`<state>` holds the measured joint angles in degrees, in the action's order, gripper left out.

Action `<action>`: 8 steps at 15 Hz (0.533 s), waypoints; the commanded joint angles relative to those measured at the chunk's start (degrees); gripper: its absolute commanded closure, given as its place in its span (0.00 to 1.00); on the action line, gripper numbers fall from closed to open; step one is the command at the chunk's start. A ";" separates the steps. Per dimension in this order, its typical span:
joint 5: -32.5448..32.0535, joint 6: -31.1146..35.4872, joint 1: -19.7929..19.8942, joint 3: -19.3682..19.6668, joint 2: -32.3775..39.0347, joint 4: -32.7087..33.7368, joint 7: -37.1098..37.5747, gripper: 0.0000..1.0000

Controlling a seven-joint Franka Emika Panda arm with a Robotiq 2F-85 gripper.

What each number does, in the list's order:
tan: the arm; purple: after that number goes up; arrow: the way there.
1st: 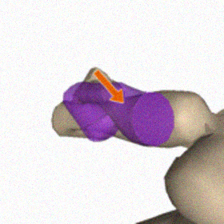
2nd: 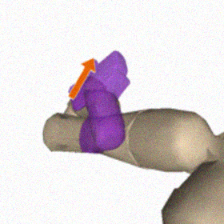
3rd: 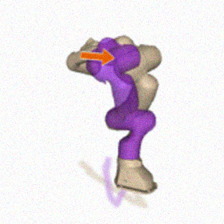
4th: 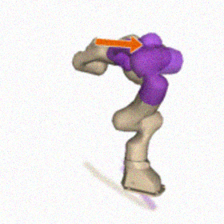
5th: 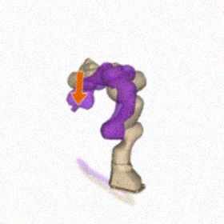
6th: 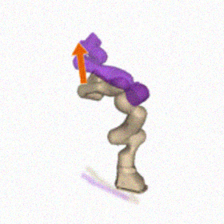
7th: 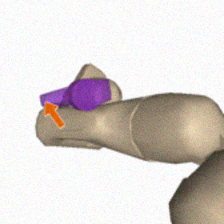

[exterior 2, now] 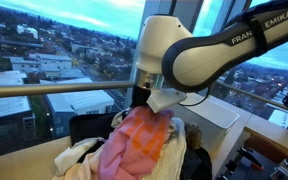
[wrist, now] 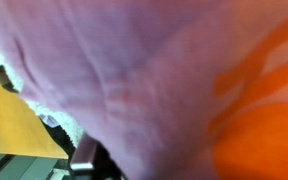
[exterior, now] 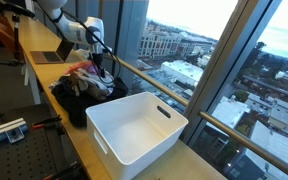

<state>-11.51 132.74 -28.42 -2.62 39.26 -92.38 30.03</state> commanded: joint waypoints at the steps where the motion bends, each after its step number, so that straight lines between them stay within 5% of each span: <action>1: -0.52 1.20 1.02 1.24 -5.06 -4.41 0.78 1.00; 8: -0.77 2.35 4.54 2.01 -14.75 -11.30 0.69 1.00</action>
<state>-11.52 132.88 -25.62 -1.16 31.09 -97.74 30.21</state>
